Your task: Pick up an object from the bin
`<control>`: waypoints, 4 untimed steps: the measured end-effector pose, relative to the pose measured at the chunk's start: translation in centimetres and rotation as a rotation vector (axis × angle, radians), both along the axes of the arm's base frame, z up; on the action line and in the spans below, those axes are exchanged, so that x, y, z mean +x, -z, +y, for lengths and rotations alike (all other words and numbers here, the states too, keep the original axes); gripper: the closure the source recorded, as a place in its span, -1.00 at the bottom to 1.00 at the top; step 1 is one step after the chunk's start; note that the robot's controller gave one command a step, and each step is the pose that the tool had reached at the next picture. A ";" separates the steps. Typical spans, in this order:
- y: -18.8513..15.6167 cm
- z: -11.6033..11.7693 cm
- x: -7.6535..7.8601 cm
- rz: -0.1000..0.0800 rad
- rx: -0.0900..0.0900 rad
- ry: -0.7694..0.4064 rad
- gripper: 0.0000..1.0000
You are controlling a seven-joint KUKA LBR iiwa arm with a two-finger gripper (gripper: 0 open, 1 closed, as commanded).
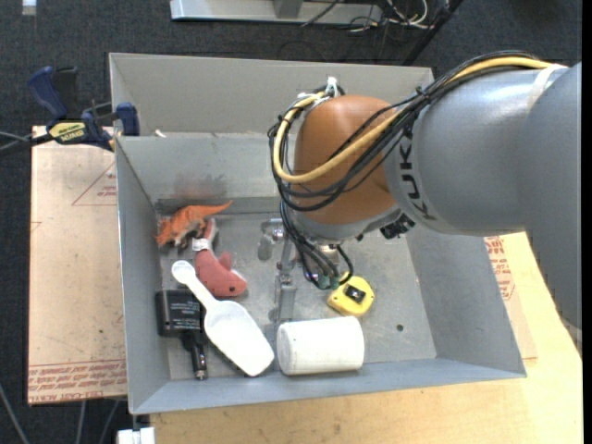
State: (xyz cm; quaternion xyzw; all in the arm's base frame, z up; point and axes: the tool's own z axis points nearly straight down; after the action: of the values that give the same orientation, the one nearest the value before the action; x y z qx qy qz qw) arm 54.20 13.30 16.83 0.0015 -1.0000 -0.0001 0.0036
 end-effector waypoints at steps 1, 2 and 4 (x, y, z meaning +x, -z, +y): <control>-0.4 -0.1 0.2 -0.007 0.001 0.003 -1.00; 3.0 0.9 -2.0 -0.012 0.002 -0.059 -1.00; 10.0 0.5 -3.4 -0.012 0.004 -0.167 -1.00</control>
Offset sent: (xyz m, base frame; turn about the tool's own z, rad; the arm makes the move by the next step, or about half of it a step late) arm -0.0607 0.0271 -0.0907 -0.1658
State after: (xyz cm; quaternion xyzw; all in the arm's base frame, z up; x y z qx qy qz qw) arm 50.79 13.78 6.78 0.0848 -0.9964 -0.0018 -0.0024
